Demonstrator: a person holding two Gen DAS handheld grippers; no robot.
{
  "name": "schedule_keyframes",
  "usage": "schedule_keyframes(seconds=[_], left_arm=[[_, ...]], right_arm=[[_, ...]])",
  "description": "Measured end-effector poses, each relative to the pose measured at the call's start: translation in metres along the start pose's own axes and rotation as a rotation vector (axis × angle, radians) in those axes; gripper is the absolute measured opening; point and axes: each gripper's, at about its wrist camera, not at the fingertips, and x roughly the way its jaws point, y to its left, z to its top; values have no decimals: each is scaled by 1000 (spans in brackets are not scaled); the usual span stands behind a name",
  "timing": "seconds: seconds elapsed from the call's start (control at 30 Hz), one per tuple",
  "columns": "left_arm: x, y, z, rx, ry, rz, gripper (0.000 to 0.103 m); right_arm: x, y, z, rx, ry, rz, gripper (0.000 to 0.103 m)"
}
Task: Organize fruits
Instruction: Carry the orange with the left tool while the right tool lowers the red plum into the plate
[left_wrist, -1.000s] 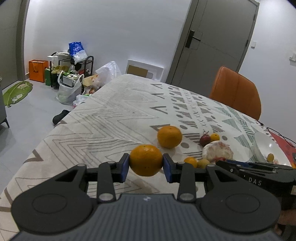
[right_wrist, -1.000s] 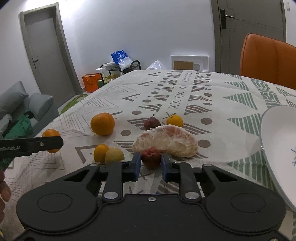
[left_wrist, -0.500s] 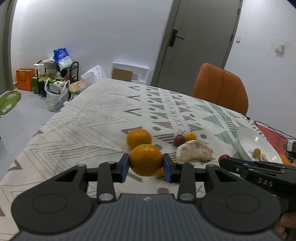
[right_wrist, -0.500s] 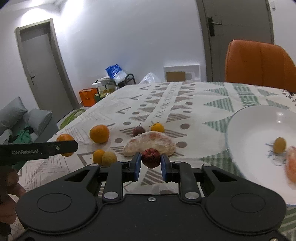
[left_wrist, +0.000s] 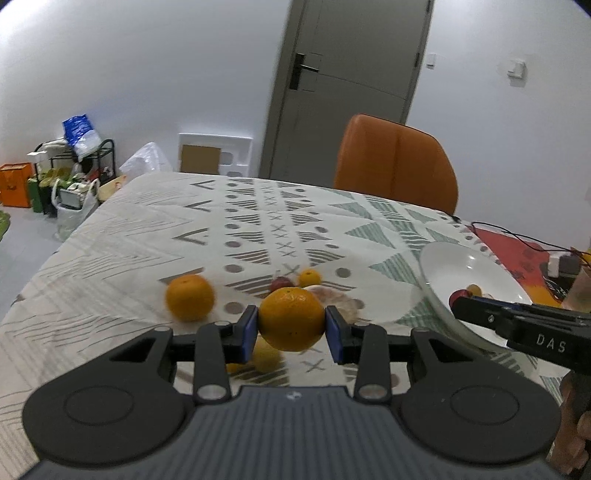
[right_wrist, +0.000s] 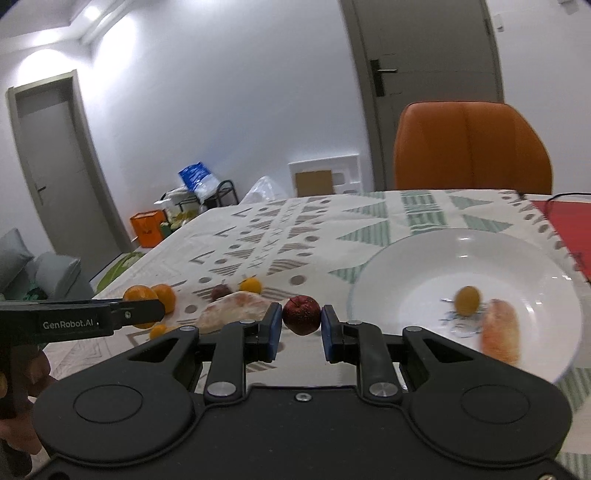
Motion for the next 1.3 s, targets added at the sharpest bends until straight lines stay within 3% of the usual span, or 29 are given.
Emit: schedule_keyframes(seconds=[1.3], left_arm=[[42, -106, 7, 162, 33, -136, 37]], right_arm=[[-46, -98, -20, 142, -58, -166, 21]])
